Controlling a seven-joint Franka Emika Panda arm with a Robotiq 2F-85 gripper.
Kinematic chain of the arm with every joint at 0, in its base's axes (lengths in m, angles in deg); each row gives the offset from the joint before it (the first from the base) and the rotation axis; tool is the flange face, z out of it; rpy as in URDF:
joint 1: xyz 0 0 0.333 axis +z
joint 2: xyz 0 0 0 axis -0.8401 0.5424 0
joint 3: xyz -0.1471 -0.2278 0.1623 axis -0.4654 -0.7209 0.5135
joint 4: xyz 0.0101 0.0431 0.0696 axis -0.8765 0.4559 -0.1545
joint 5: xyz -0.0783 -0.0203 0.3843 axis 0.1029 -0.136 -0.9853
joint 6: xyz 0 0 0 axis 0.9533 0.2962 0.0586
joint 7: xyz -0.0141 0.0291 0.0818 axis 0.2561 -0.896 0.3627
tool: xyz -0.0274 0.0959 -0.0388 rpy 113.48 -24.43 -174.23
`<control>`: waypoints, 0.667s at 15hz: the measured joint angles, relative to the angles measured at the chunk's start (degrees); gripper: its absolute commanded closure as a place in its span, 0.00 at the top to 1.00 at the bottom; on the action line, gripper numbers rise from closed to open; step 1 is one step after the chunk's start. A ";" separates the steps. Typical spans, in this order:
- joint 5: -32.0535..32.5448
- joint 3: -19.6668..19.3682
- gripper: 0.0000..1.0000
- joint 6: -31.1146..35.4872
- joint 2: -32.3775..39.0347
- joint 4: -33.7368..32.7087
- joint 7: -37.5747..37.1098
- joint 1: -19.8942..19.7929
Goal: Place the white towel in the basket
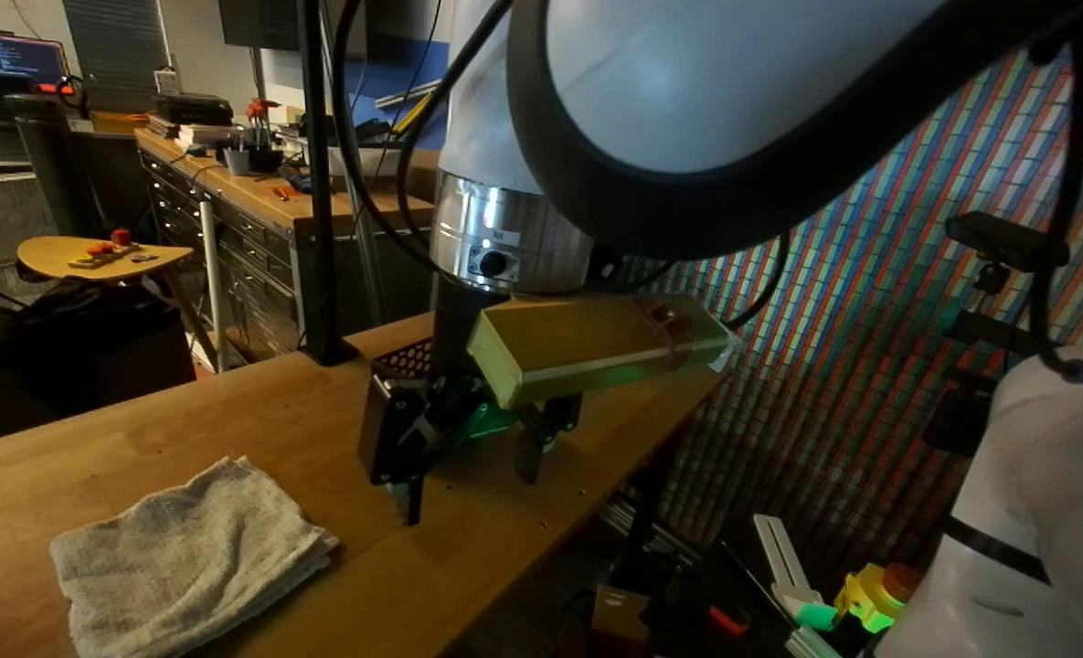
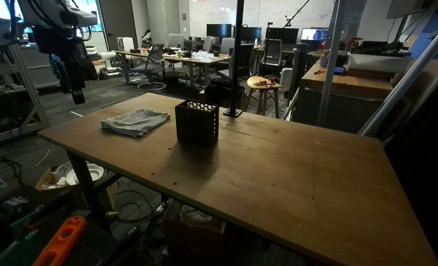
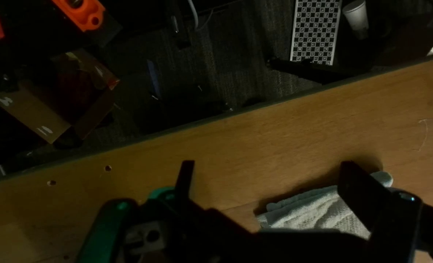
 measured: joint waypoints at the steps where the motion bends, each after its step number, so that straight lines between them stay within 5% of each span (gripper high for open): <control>1: 0.00 0.49 1.00 0.95 1.26 -0.95 -0.34 0.01; 5: 2.89 4.80 1.00 5.69 11.10 -9.10 -5.70 -0.06; 10: 17.74 7.80 1.00 8.55 26.88 -23.35 -16.63 -0.06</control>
